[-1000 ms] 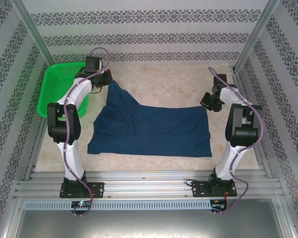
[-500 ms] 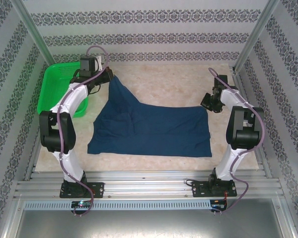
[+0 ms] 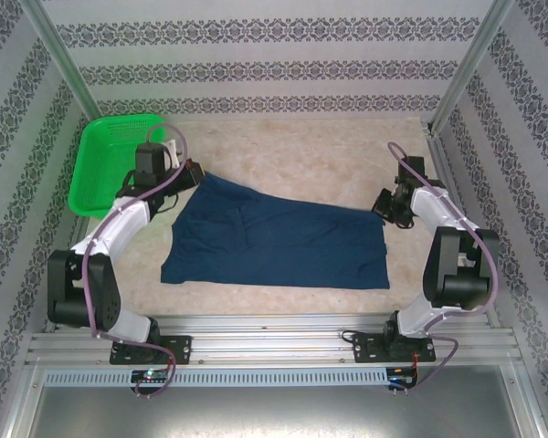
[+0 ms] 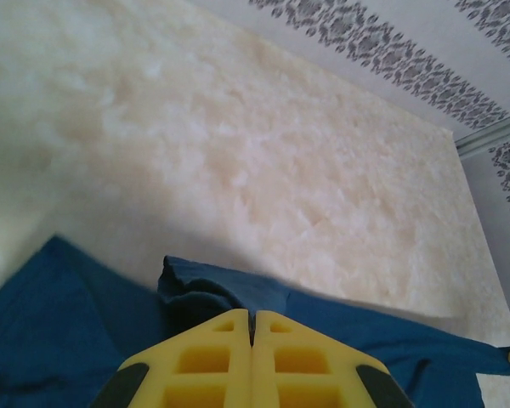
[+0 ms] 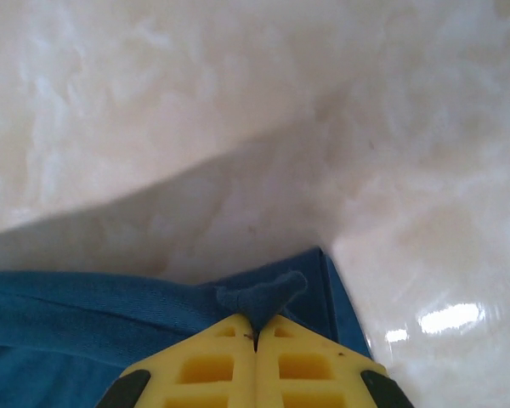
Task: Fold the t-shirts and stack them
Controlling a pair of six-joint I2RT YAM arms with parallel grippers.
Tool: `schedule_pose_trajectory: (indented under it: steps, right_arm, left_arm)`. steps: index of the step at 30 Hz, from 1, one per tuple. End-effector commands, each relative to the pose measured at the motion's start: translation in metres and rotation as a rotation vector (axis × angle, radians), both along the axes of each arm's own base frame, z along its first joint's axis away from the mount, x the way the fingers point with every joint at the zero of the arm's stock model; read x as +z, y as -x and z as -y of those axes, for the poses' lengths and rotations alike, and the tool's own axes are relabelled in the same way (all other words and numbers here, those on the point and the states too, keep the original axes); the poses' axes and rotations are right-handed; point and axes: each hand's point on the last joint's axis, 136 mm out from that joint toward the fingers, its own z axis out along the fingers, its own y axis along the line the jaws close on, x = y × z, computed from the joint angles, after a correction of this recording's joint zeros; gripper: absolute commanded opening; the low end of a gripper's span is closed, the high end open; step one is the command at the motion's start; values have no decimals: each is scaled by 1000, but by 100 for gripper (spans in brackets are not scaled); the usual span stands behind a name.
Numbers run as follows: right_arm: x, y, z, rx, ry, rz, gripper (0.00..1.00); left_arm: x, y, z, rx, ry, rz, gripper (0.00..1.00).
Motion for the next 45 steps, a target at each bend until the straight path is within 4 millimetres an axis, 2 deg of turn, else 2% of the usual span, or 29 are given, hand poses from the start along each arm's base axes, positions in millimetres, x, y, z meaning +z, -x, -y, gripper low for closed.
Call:
schedule_pose_trajectory:
  steps: [1,9,14,19,25,29,32,41,45]
  right_arm:
    - [-3,23,7,-68,12,-34,0]
    - [-24,69,8,-159,17,-118,0]
    - [-25,86,12,-185,48,-133,0]
    - [-24,94,14,-196,63,-137,0]
    - [-26,93,14,-197,59,-137,0]
    - [-28,93,14,-197,58,-145,0]
    - [-28,97,14,-193,64,-152,0]
    - [-34,110,14,-187,76,-165,0]
    - [-25,99,8,-153,42,-118,0]
  left_arm:
    - [2,15,-5,53,42,24,0]
    - [-40,63,-18,121,17,-76,0]
    - [-46,82,-27,172,8,-82,0]
    - [-50,107,-38,231,-18,-99,0]
    - [-42,139,-54,314,-33,-77,0]
    - [-54,154,-51,319,-6,-127,0]
    - [-64,159,-52,330,-3,-164,0]
    - [-68,167,-56,357,-4,-168,0]
    - [-56,159,-56,362,4,-143,0]
